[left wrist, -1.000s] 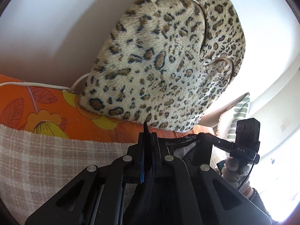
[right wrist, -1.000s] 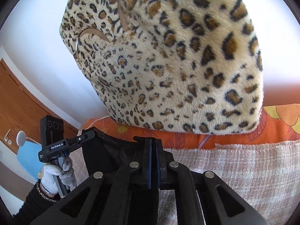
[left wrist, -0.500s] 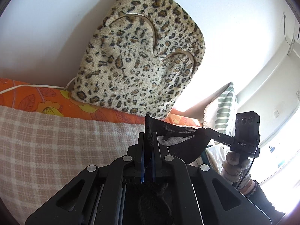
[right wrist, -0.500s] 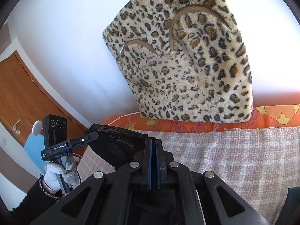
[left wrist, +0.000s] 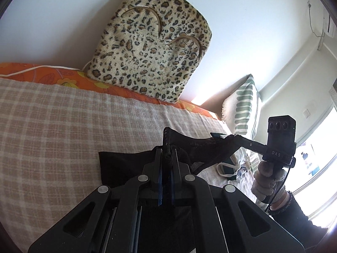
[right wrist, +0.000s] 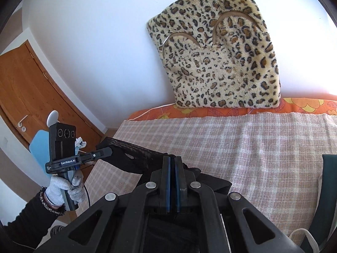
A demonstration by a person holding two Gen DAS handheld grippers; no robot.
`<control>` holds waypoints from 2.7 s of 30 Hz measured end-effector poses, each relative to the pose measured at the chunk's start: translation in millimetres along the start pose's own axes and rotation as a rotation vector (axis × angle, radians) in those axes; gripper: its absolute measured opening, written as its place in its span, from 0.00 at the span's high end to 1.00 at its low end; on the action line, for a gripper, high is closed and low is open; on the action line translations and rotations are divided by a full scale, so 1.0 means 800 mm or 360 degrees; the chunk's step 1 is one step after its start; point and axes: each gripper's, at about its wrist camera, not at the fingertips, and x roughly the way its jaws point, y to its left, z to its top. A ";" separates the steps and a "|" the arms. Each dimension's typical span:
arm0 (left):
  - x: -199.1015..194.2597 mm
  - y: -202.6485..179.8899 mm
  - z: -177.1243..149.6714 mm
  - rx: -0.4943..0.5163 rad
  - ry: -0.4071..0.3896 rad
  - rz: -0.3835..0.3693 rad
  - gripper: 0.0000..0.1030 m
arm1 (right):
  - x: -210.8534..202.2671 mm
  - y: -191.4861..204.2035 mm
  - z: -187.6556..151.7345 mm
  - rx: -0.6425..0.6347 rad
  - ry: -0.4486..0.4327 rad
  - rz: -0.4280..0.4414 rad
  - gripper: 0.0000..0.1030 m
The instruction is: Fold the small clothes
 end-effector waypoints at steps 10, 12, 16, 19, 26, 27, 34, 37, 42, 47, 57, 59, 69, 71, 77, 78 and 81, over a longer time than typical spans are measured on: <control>-0.023 -0.005 -0.086 0.0016 0.0078 -0.0004 0.96 | -0.033 0.042 -0.089 -0.0048 -0.0008 -0.0024 0.99; -0.024 -0.008 -0.101 0.0064 0.0093 0.0014 0.96 | -0.035 0.047 -0.106 -0.0087 0.0005 -0.0054 0.99; -0.018 -0.010 -0.131 0.0148 0.0149 0.0056 0.96 | -0.034 0.048 -0.133 -0.0147 0.0035 -0.0071 0.99; -0.012 -0.007 -0.151 0.0189 0.0182 0.0097 0.96 | -0.030 0.049 -0.151 -0.0210 0.0070 -0.0096 0.99; -0.011 -0.005 -0.186 0.0317 0.0264 0.0198 0.96 | -0.026 0.051 -0.191 -0.0385 0.0129 -0.0138 0.99; -0.012 -0.005 -0.189 0.0338 0.0272 0.0219 0.96 | -0.025 0.052 -0.196 -0.0415 0.0136 -0.0136 0.98; -0.033 -0.022 -0.224 0.0540 0.0367 0.0309 0.88 | -0.032 0.069 -0.240 -0.0733 0.0242 -0.0258 0.93; -0.045 -0.025 -0.236 0.0588 0.0411 0.0345 0.88 | -0.046 0.073 -0.251 -0.0809 0.0235 -0.0272 0.81; -0.075 -0.030 -0.227 0.0524 0.0327 0.0295 0.88 | -0.078 0.070 -0.238 -0.0674 0.0108 -0.0125 0.77; -0.059 -0.032 -0.197 0.0462 0.0233 0.0281 0.88 | -0.056 0.073 -0.224 -0.0599 0.0081 -0.0128 0.77; 0.000 -0.049 -0.246 0.0718 0.0541 0.0265 0.88 | -0.010 0.056 -0.257 -0.0661 0.0378 -0.0112 0.77; -0.008 -0.045 -0.246 0.0684 0.0557 0.0257 0.88 | -0.018 0.052 -0.264 -0.0718 0.0405 -0.0160 0.77; -0.014 -0.077 -0.213 0.0637 0.0350 0.0181 0.88 | -0.040 0.016 -0.213 -0.0399 0.0133 -0.0111 0.70; 0.000 -0.087 -0.205 0.0636 0.0329 0.0174 0.88 | -0.022 0.024 -0.206 -0.0416 0.0132 -0.0157 0.70; 0.055 -0.096 -0.205 0.0661 0.0440 0.0231 0.88 | 0.025 0.034 -0.200 -0.0442 0.0201 -0.0219 0.70; 0.063 -0.094 -0.207 0.0665 0.0480 0.0261 0.88 | 0.031 0.033 -0.200 -0.0443 0.0222 -0.0220 0.70; 0.073 -0.084 -0.225 0.0648 0.0613 0.0251 0.88 | 0.046 0.033 -0.210 -0.0547 0.0318 -0.0325 0.72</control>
